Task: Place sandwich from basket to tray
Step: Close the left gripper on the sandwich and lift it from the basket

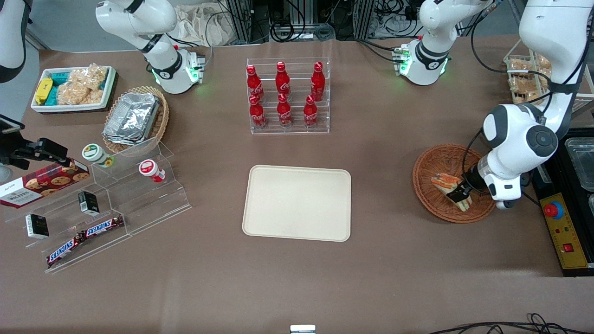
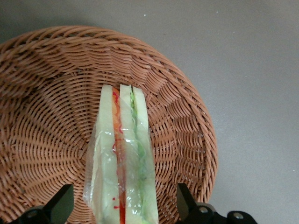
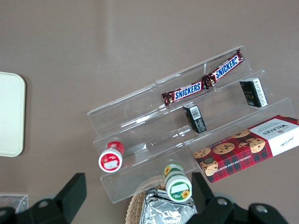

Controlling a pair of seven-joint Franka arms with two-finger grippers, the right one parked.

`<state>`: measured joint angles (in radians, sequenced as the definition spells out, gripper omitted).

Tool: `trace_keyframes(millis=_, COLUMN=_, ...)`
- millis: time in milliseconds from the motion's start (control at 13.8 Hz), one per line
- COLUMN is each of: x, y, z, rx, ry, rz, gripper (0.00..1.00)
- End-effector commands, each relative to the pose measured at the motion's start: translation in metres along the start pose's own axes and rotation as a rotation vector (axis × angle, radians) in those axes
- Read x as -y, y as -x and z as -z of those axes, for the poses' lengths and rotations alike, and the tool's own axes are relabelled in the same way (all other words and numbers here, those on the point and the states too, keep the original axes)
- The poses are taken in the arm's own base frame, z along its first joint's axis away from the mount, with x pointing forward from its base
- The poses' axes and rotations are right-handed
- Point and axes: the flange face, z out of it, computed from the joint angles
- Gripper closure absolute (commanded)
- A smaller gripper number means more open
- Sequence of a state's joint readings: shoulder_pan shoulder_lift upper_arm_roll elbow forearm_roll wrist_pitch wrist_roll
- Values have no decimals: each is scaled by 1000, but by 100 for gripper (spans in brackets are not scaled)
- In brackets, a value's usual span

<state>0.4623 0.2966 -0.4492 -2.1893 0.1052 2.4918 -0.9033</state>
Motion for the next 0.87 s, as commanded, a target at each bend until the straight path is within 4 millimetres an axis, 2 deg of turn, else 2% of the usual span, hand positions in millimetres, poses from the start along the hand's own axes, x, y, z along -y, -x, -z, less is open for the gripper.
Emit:
trace_keyframes(millis=0, x=-4, y=1, z=-9, rx=-1, ry=9, rz=14, gripper=2)
trace_keyframes(millis=73, x=-3, y=1, z=-12, rx=5, ry=6, rz=14, gripper=6)
trace_keyframes(millis=363, x=-3, y=0, z=-17, rx=12, ry=2, rz=10, gripper=43)
trace_keyframes(millis=581, x=-2, y=-1, z=-17, rx=2, ry=-7, rz=-5, gripper=78)
trace_keyframes(millis=653, x=-1, y=-2, z=-15, rx=-1, ry=-6, rz=-12, gripper=98)
trace_keyframes(millis=798, x=-2, y=-2, z=-10, rx=-3, ry=-13, rz=-23, gripper=100)
